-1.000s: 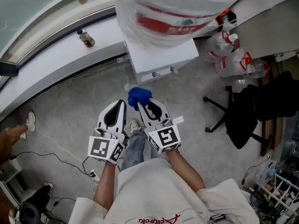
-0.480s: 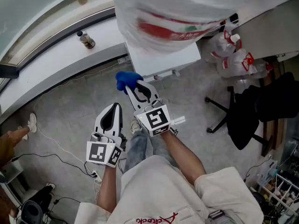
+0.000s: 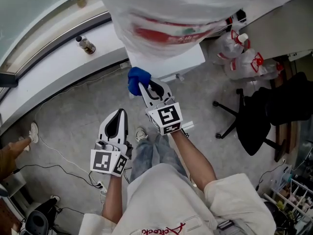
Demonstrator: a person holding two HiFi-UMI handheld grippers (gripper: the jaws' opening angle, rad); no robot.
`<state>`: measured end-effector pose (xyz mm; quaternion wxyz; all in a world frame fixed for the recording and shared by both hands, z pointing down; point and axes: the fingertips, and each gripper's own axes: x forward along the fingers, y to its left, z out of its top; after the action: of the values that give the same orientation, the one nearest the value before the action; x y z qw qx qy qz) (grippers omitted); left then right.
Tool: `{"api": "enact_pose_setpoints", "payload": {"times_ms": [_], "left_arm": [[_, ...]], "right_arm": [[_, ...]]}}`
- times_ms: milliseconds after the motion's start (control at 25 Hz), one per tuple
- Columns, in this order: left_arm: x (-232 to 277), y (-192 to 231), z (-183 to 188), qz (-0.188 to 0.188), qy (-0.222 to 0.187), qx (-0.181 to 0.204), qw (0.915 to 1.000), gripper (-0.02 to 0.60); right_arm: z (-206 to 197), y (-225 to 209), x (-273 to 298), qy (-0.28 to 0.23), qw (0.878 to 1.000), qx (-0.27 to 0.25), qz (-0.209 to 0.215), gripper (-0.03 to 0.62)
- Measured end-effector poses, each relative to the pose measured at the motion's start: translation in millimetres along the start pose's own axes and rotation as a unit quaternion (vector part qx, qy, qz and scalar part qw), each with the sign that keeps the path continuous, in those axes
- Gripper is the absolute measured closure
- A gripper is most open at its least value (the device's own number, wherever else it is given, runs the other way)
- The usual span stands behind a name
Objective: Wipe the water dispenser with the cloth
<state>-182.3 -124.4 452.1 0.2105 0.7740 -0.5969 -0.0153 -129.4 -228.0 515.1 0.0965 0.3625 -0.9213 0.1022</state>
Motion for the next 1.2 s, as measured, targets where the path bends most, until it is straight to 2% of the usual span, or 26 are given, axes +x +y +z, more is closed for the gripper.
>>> {"api": "enact_pose_setpoints", "payload": {"times_ms": [600,1200], "left_arm": [[39,-43,3,-0.041,0.001,0.009,0.9991,0.571],[61,-73,-3,-0.066,0.011,0.013,0.9977,0.571]], "right_arm": [[-4,-104,-38,0.008,0.998,-0.004,-0.069,0.514],[-11,-257,-100,0.008,0.979,0.01,-0.201,0.514]]}}
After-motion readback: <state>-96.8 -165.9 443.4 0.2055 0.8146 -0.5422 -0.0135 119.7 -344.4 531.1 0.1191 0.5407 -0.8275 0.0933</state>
